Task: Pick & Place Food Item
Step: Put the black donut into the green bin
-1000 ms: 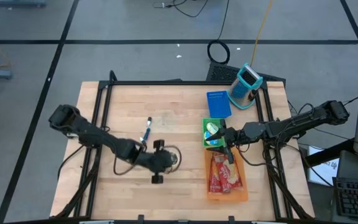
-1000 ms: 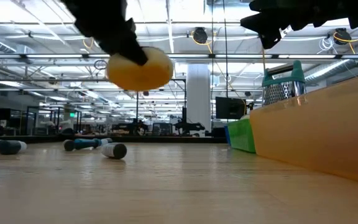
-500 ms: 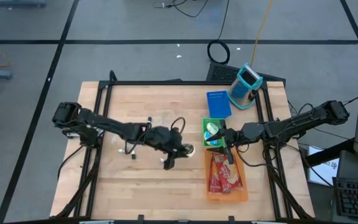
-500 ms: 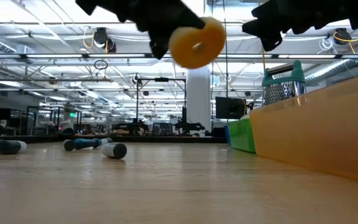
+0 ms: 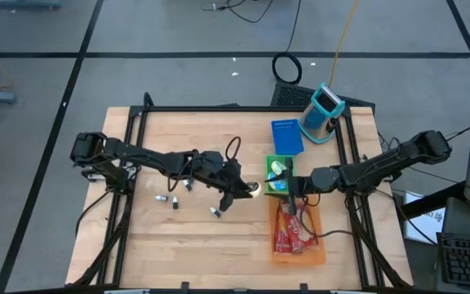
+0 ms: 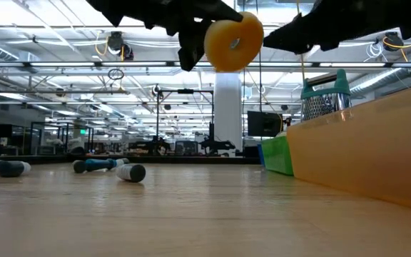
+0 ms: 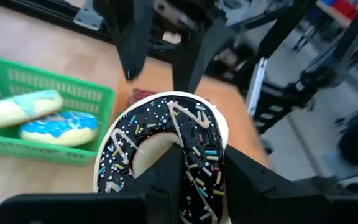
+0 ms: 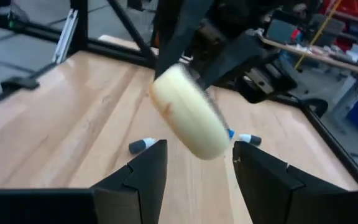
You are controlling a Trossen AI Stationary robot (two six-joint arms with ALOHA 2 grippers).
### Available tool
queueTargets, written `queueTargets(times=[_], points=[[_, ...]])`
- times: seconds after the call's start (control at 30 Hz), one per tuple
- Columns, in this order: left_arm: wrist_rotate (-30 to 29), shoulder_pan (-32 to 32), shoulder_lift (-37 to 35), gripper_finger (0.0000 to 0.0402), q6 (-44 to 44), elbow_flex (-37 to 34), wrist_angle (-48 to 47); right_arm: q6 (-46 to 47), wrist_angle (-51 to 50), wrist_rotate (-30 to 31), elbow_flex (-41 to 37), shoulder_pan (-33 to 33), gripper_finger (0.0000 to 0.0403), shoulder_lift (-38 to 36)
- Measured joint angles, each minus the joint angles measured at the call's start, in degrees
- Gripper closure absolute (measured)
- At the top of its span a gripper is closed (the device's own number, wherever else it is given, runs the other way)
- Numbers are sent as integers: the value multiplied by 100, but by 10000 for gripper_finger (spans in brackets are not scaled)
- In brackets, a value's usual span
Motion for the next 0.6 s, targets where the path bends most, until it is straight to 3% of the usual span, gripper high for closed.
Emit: queueTargets(times=[0.27, 0.6], points=[[108, 45, 0, 309, -439, 0, 24, -840, 1002, 0, 0, 0, 227, 785], [360, 44, 0, 309, -429, 0, 19, -1207, 2611, -7, 2, -92, 181, 1719]])
